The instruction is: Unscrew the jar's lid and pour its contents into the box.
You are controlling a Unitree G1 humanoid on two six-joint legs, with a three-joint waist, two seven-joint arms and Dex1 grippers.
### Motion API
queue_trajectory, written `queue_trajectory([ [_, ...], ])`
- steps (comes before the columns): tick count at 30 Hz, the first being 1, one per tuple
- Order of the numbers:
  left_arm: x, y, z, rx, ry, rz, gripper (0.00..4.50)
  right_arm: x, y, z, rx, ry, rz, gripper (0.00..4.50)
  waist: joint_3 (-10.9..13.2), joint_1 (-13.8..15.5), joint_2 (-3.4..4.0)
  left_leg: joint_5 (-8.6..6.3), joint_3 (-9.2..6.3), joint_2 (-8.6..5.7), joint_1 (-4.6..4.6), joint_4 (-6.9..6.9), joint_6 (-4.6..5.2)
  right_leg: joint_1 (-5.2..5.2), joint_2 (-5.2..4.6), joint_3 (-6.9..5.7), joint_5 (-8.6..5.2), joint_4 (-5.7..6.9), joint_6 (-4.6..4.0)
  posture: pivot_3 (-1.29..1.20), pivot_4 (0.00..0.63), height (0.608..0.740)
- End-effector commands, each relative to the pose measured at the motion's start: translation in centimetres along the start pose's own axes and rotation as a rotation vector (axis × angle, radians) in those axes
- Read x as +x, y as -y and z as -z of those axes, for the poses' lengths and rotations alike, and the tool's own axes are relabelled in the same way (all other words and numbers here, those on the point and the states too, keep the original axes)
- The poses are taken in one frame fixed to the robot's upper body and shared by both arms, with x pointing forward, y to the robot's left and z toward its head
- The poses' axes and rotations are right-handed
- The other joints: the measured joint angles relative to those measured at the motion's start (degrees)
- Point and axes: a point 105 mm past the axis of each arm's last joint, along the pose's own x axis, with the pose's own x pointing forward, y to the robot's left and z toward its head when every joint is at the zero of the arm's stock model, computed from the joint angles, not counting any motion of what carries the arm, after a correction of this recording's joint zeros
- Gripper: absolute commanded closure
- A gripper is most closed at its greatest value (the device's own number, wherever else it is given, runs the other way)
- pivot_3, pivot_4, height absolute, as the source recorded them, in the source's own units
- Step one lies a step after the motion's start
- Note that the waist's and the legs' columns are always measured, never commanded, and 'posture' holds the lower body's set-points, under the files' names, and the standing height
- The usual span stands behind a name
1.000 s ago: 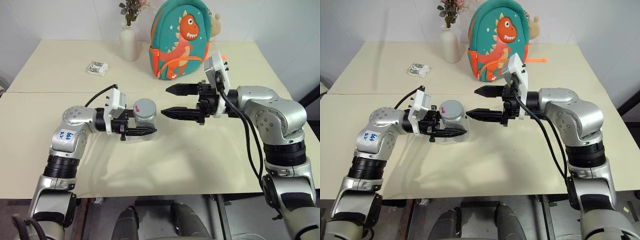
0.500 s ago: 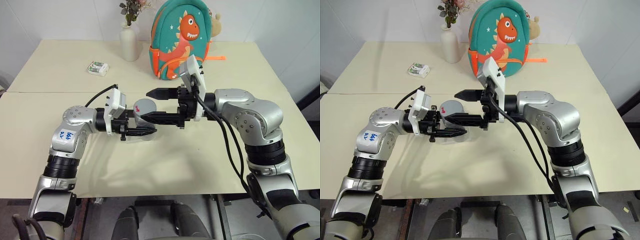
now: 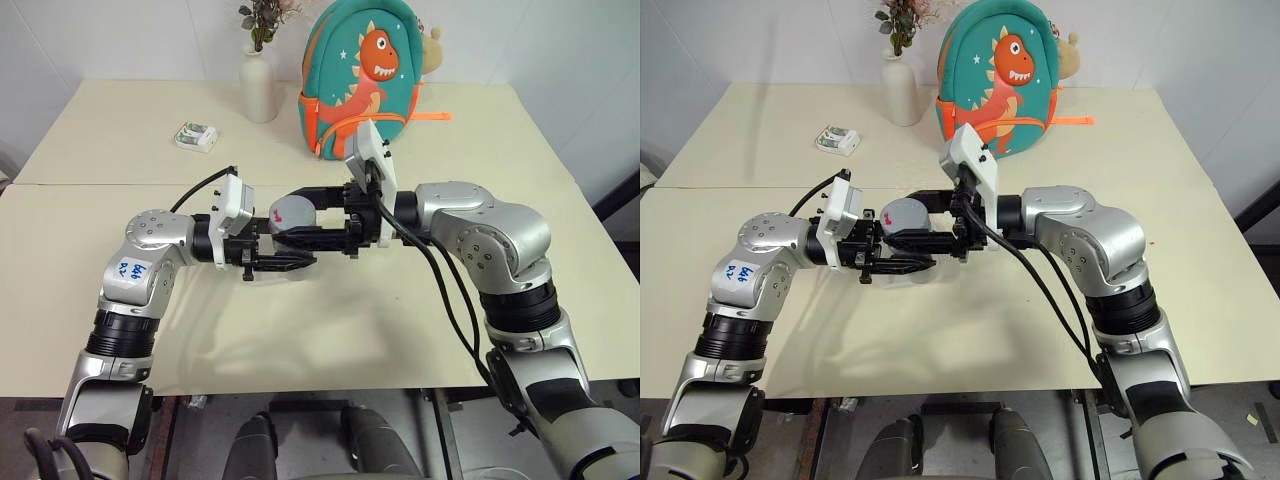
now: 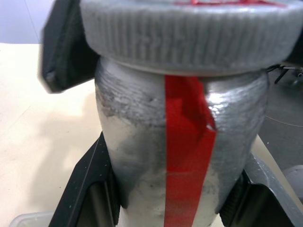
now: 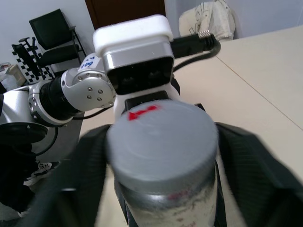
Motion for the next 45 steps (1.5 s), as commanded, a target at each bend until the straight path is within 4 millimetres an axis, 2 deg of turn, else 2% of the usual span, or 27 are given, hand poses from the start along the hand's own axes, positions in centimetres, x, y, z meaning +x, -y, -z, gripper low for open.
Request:
queue_trajectory([
  [1, 0.2, 0.1, -1.5, 0.052, 0.023, 0.012, 2.44, 0.0, -0.4, -2.2, -0.053, 0.078, -0.019, 1.8, 0.0, 0.0, 0.0, 0.0, 0.0, 0.0, 0.0, 0.0, 0.0, 0.0, 0.0, 0.0, 0.0, 0.0, 0.0, 0.0, 0.15, 0.74],
  [7, 0.0, 0.1, -1.3, 0.04, 0.018, 0.009, 2.44, -0.5, -1.5, -4.3, -0.011, 0.204, -0.079, 1.8, 0.0, 0.0, 0.0, 0.0, 0.0, 0.0, 0.0, 0.0, 0.0, 0.0, 0.0, 0.0, 0.0, 0.0, 0.0, 0.0, 0.15, 0.74],
  [13, -0.3, 0.2, -0.6, 0.033, 0.002, 0.009, 2.44, -1.6, -1.7, -6.2, 0.084, 0.331, -0.103, 1.8, 0.0, 0.0, 0.01, 0.0, -0.02, 0.01, 0.0, -0.03, 0.0, -0.01, 0.0, -0.01, 0.0, 0.03, -0.01, 0.0, 0.15, 0.74],
  [16, -0.5, 0.2, -0.3, 0.029, 0.001, 0.001, 2.44, -2.2, -1.6, -6.2, 0.093, 0.332, -0.088, 1.8, 0.0, 0.0, 0.01, 0.0, -0.03, 0.01, 0.0, -0.02, 0.0, 0.0, 0.0, -0.02, -0.01, 0.02, -0.02, 0.0, 0.15, 0.74],
  [19, -0.6, 0.1, -0.4, 0.029, 0.007, -0.02, 2.44, -3.7, -0.3, -5.2, 0.04, 0.286, 0.048, 1.8, 0.0, 0.0, 0.01, 0.0, -0.01, 0.01, 0.0, -0.02, 0.0, 0.0, -0.01, -0.02, -0.01, 0.01, -0.02, 0.0, 0.15, 0.74],
  [22, -0.9, -0.1, -0.7, 0.029, 0.006, -0.044, 2.44, -6.5, 2.1, -2.7, -0.025, 0.201, 0.272, 1.8, 0.0, 0.2, 0.0, 0.0, -0.03, 0.0, -0.01, -0.04, 0.0, 0.0, -0.01, -0.02, -0.02, -0.07, -0.03, 0.0, 0.15, 0.74],
  [25, -1.6, -0.2, -1.7, 0.028, 0.036, -0.073, 2.44, -10.1, 4.0, 1.4, -0.058, 0.102, 0.489, 1.8, 0.0, 0.3, 0.0, -0.01, -0.01, -0.01, -0.05, -0.05, 0.01, 0.03, -0.02, -0.02, -0.01, -0.24, -0.02, 0.0, 0.15, 0.74],
  [27, -2.1, -0.1, -2.3, 0.027, 0.05, -0.085, 2.44, -11.8, 4.3, 4.5, -0.074, 0.023, 0.563, 1.8, 0.0, 0.3, 0.0, -0.03, 0.01, -0.02, -0.07, -0.06, 0.02, 0.03, -0.02, 0.0, -0.02, -0.29, 0.02, 0.0, 0.15, 0.74],
  [30, -2.8, -0.6, -2.7, 0.011, 0.056, -0.123, 2.44, -12.9, 4.0, 8.2, -0.066, -0.021, 0.62, 1.8, 0.0, 0.0, 0.0, -0.04, 0.04, -0.02, -0.05, -0.11, 0.03, 0.02, -0.02, 0.03, -0.07, -0.27, 0.08, 0.0, 0.15, 0.74],
  [35, -3.6, -1.5, -3.4, 0.004, 0.074, -0.175, 2.44, -13.0, 3.7, 12.9, -0.04, -0.055, 0.686, 1.8, 0.0, -0.5, 0.0, -0.02, 0.02, -0.02, 0.03, -0.01, 0.0, 0.03, 0.02, 0.06, -0.07, -0.03, 0.09, 0.0, 0.15, 0.74],
  [41, -3.6, -1.5, -3.6, -0.002, 0.094, -0.179, 2.44, -13.0, 4.0, 14.9, 0.032, -0.037, 0.714, 1.8, 0.0, -0.5, 0.0, 0.01, 0.02, -0.05, 0.11, 0.08, -0.04, 0.14, 0.01, 0.09, -0.04, -0.01, 0.14, 0.0, 0.15, 0.74],
  [45, -3.5, -1.5, -3.6, -0.005, 0.098, -0.181, 2.44, -13.3, 4.1, 15.3, 0.077, -0.037, 0.693, 0.59, 0.0, -0.4, 0.0, 0.01, -0.02, -0.05, 0.12, 0.07, -0.04, 0.16, 0.01, 0.08, -0.04, 0.01, 0.13, 0.0, 0.15, 0.74],
])
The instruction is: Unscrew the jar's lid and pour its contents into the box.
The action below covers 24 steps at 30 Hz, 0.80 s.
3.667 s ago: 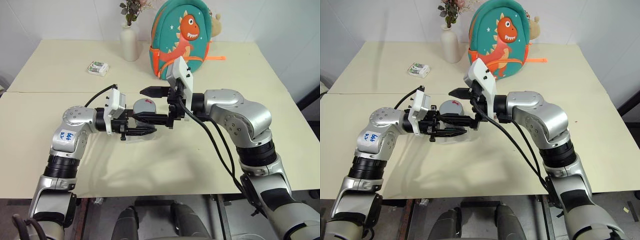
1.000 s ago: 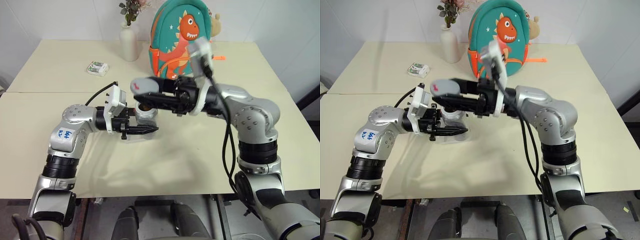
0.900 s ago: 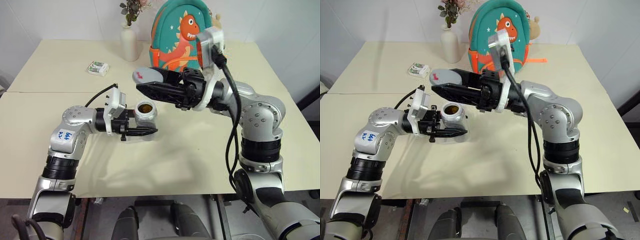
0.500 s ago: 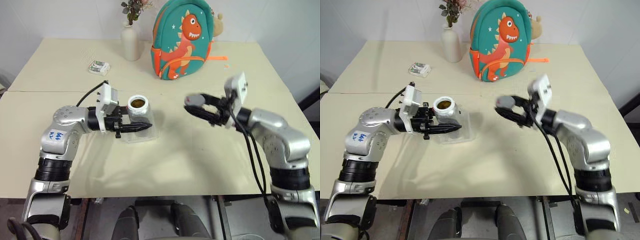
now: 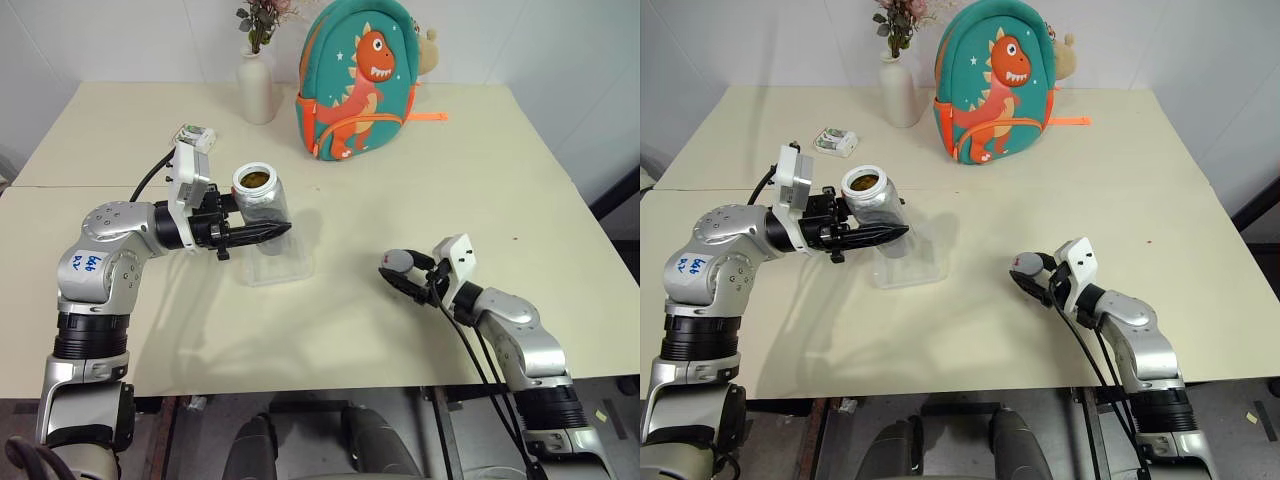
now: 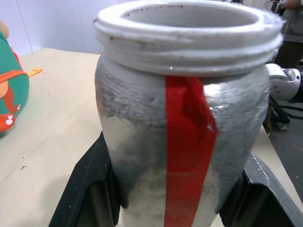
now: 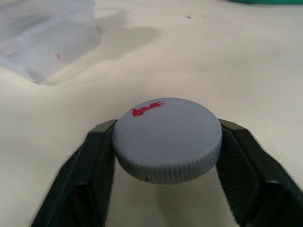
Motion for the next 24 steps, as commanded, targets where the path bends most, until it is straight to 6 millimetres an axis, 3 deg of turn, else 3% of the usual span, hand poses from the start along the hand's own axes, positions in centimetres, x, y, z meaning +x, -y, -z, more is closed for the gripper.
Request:
queue_trajectory([
  [1, 0.0, 0.1, -1.4, 0.036, 0.041, 0.006, 2.44, -0.4, 0.4, -1.3, -0.017, 0.034, -0.024, 0.22, 0.0, 0.1, 0.0, 0.0, 0.0, 0.0, 0.0, -0.01, 0.0, 0.0, 0.0, 0.0, 0.0, 0.0, 0.0, 0.0, 0.15, 0.74],
  [2, 0.0, 0.1, -1.4, 0.035, 0.042, 0.002, 2.44, -0.5, 0.6, -1.8, -0.031, 0.043, -0.028, 0.02, 0.0, 0.1, 0.0, 0.0, 0.0, -0.01, 0.0, -0.01, 0.0, 0.0, 0.0, 0.0, 0.0, 0.0, 0.0, 0.0, 0.15, 0.74],
  [7, -0.5, -0.6, -0.8, 0.039, -0.018, -0.067, 2.44, -1.6, 0.8, -6.0, -0.158, 0.116, -0.082, 0.02, 0.0, 0.5, 0.0, 0.0, 0.0, -0.01, -0.01, -0.02, 0.0, -0.01, 0.0, 0.0, 0.0, 0.0, 0.0, 0.0, 0.15, 0.74],
  [13, -2.5, -2.3, -0.5, 0.072, -0.133, -0.211, 2.44, -2.6, -2.9, -11.9, -0.319, 0.171, -0.365, 0.02, 0.0, 0.4, 0.01, 0.0, -0.01, 0.0, 0.02, -0.03, 0.0, -0.01, 0.01, 0.0, -0.01, 0.02, 0.0, 0.0, 0.15, 0.74],
  [21, -6.0, -5.0, -0.9, 0.064, -0.209, -0.472, 2.44, -2.4, -3.8, -14.6, -0.401, 0.148, -0.477, 0.02, 0.0, 0.8, 0.0, -0.01, -0.03, -0.01, -0.03, -0.02, 0.0, 0.01, -0.02, -0.03, -0.02, -0.06, -0.02, 0.0, 0.15, 0.74],
  [24, -6.1, -5.4, -1.1, 0.071, -0.184, -0.507, 2.44, -2.1, -4.1, -14.8, -0.396, 0.155, -0.484, 0.02, 0.0, 0.7, 0.0, -0.01, -0.02, 0.0, -0.02, -0.03, 0.0, -0.01, -0.03, -0.03, -0.02, -0.06, -0.02, 0.0, 0.15, 0.74],
])
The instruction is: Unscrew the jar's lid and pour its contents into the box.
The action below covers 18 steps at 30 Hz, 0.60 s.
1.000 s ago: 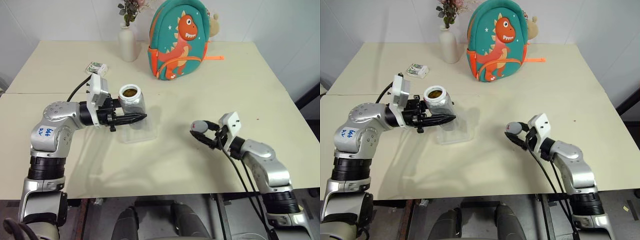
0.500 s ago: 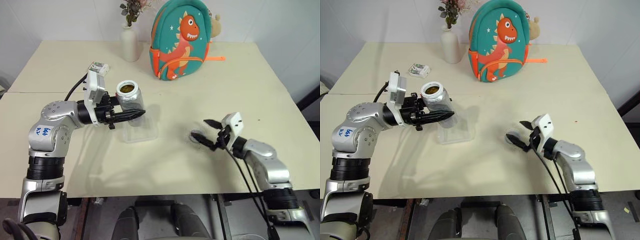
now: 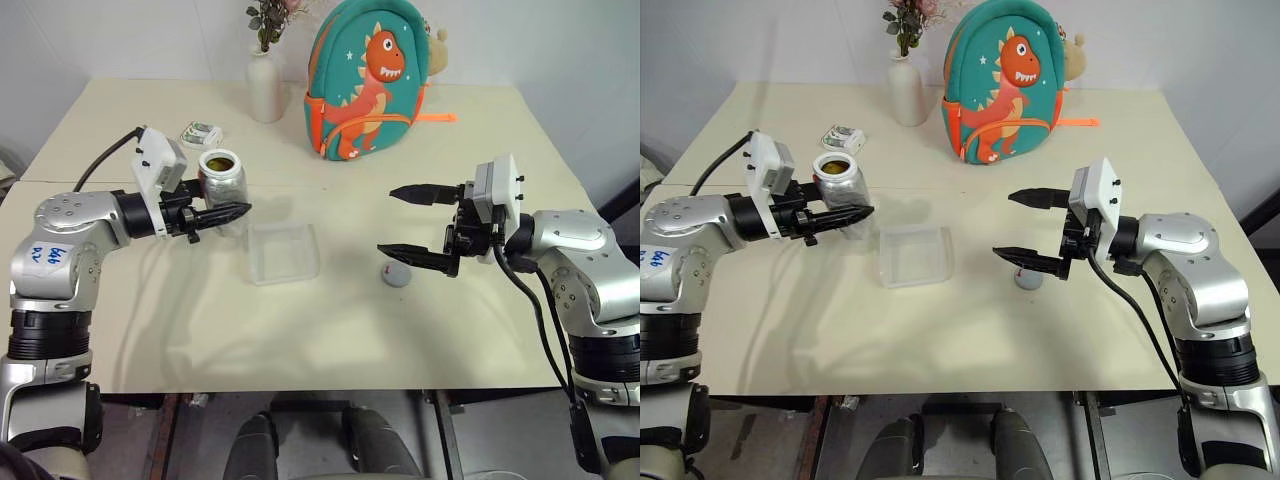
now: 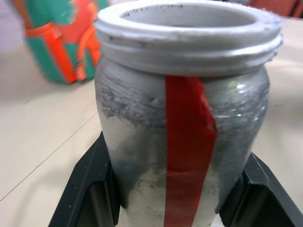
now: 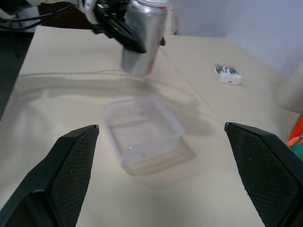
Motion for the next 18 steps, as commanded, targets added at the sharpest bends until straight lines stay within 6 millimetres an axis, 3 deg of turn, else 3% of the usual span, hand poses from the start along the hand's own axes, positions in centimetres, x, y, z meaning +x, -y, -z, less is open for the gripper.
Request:
queue_trajectory([
  [1, -0.4, -0.8, -1.1, 0.034, 0.039, -0.063, 2.44, 0.3, -0.1, -1.1, -0.024, 0.024, -0.013, 0.02, 0.0, -0.1, 0.0, 0.0, 0.0, 0.0, 0.0, 0.0, 0.0, 0.0, 0.0, -0.01, 0.0, 0.01, 0.0, 0.0, 0.15, 0.74],
  [9, -0.4, -1.2, 0.8, 0.096, -0.029, -0.125, 2.44, 0.6, 0.2, -2.0, -0.031, 0.064, -0.033, 0.02, 0.0, -0.2, 0.0, 0.0, 0.03, 0.0, 0.02, 0.0, 0.0, -0.02, 0.0, 0.0, -0.01, 0.08, -0.02, 0.0, 0.15, 0.74],
  [18, 1.0, -1.2, 1.0, 0.28, -0.1, -0.156, 2.44, 0.9, -0.2, -1.5, -0.022, 0.065, -0.026, 0.02, 0.0, 0.0, 0.0, 0.0, 0.03, 0.0, 0.01, 0.01, 0.0, -0.02, -0.01, -0.01, -0.01, 0.08, -0.03, 0.0, 0.15, 0.74],
])
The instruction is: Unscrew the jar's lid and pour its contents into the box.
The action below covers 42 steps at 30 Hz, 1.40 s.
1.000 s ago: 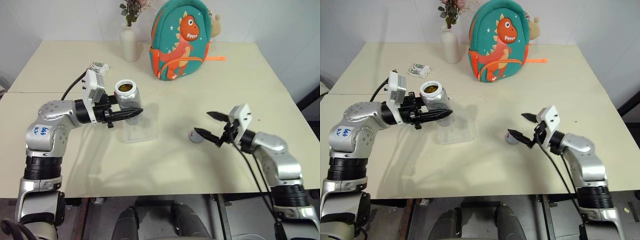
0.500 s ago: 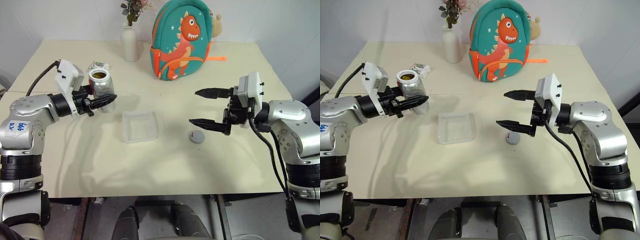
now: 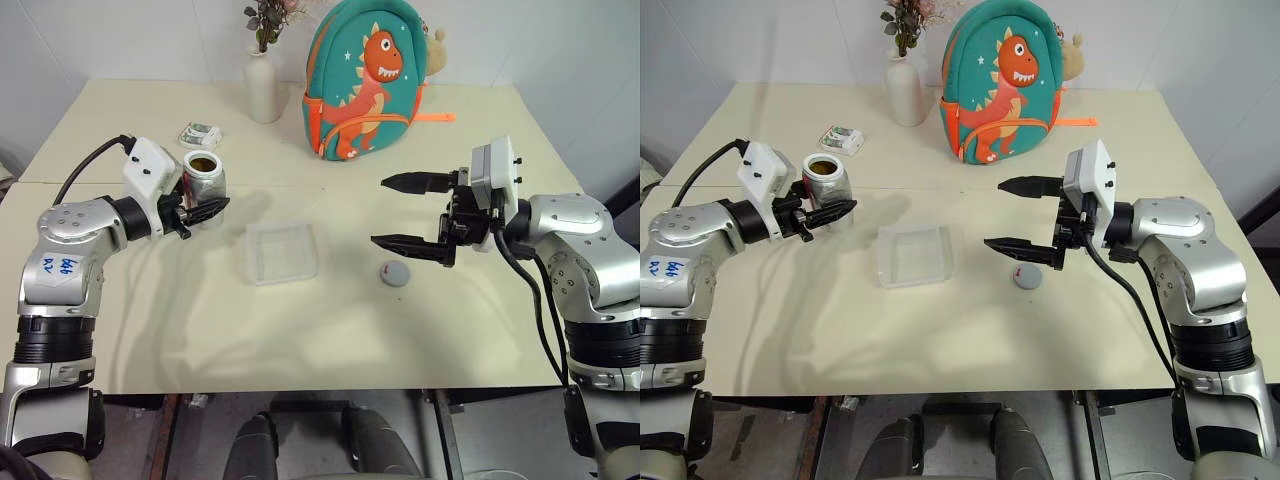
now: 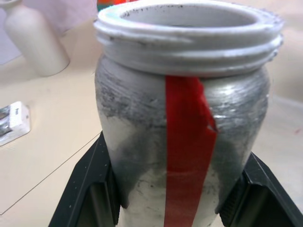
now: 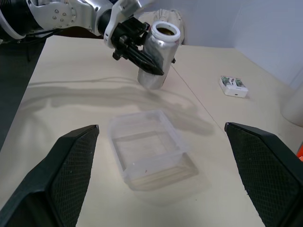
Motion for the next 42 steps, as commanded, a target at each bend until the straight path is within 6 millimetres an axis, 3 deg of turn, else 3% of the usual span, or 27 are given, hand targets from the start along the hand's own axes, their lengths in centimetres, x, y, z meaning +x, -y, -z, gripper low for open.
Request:
queue_trajectory([
  [1, 0.3, -0.2, -1.7, 0.218, -0.01, -0.048, 2.44, 0.0, -0.1, -0.7, -0.026, 0.032, 0.016, 0.02, 0.0, 0.0, 0.0, 0.0, 0.0, 0.0, 0.0, 0.0, 0.0, 0.0, 0.0, 0.0, 0.0, 0.0, 0.0, 0.0, 0.15, 0.74],
  [5, 1.3, -0.6, -4.2, 0.643, 0.014, -0.177, 2.44, 0.0, 0.0, -0.5, -0.013, 0.043, 0.042, 0.02, 0.0, 0.0, 0.0, 0.0, 0.01, 0.0, 0.0, 0.0, 0.0, -0.01, 0.0, 0.01, 0.0, 0.0, 0.0, 0.0, 0.15, 0.74],
  [10, 2.2, -0.4, -8.2, 1.459, 0.076, -0.367, 2.44, 0.4, 0.1, -0.5, 0.007, 0.07, 0.064, 0.02, 0.0, 0.1, -0.01, 0.0, 0.08, -0.01, 0.01, -0.02, 0.0, -0.01, -0.02, 0.1, 0.03, -0.04, 0.05, 0.0, 0.15, 0.74],
  [13, 3.2, 0.7, -8.4, 1.81, 0.13, -0.356, 2.44, 0.7, 0.2, -0.5, 0.015, 0.085, 0.07, 0.02, 0.0, 0.1, 0.0, -0.01, 0.18, -0.05, 0.03, -0.01, 0.01, 0.0, -0.04, 0.2, 0.07, -0.06, 0.12, 0.0, 0.15, 0.74],
  [16, 3.8, 1.3, -8.2, 2.006, 0.188, -0.35, 2.44, 0.9, 0.3, -0.6, 0.024, 0.107, 0.084, 0.02, 0.0, 0.0, 0.0, -0.01, 0.36, -0.05, 0.04, -0.01, 0.02, -0.02, -0.04, 0.38, 0.12, -0.08, 0.22, 0.0, 0.15, 0.74],
  [20, 4.5, 1.8, -8.5, 2.132, 0.268, -0.396, 2.44, 1.1, 0.5, -0.8, 0.031, 0.127, 0.104, 0.02, 0.0, 0.2, -0.01, -0.01, 0.44, -0.05, -0.03, 0.01, 0.03, -0.17, -0.04, 0.45, 0.12, 0.07, 0.23, 0.0, 0.15, 0.74],
  [26, 5.2, 3.0, -8.5, 2.179, 0.352, -0.432, 2.44, 1.3, 0.9, -1.0, 0.048, 0.171, 0.142, 0.02, 0.0, 0.2, 0.0, -0.01, 0.55, -0.05, 0.01, 0.01, 0.03, -0.19, -0.03, 0.56, 0.13, 0.13, 0.25, 0.0, 0.15, 0.74],
  [42, 4.0, 2.4, -8.6, 2.091, 0.289, -0.505, 2.44, 1.6, 1.2, -0.9, 0.057, 0.188, 0.142, 0.02, 0.0, 0.1, 0.0, 0.01, 0.66, -0.05, 0.01, 0.08, 0.04, -0.34, 0.0, 0.69, 0.15, 0.39, 0.27, 0.0, 0.15, 0.74],
])
